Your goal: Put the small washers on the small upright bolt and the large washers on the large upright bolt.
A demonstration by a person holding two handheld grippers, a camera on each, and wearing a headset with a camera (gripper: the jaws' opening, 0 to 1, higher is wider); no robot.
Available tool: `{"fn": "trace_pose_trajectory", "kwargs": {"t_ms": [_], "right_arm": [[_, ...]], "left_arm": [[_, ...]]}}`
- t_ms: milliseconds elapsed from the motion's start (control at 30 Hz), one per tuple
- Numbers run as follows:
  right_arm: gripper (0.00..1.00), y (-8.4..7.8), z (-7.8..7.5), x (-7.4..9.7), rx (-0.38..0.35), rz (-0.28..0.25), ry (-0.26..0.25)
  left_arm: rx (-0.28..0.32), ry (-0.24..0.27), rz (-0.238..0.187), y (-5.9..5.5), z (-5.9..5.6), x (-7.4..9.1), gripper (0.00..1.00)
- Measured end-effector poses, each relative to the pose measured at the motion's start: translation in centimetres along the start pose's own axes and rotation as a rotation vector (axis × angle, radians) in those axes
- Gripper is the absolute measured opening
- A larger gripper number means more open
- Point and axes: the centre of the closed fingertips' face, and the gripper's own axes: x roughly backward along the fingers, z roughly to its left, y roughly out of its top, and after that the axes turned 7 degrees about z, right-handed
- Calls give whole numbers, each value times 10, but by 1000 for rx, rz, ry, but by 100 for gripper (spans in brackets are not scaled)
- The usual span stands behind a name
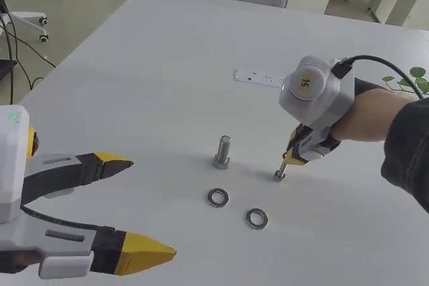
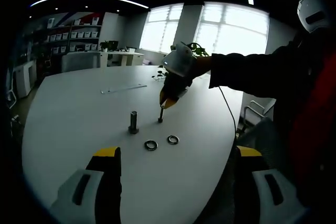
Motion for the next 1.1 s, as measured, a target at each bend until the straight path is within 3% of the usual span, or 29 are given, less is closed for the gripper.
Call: {"fn": "trace_pose_trajectory", "kwargs": {"t_ms": [1100], "right_arm": [[14,-3,6,-36,-32,9,52]], "left_arm": [[2,-3,16,1,1,-3,88]]}}
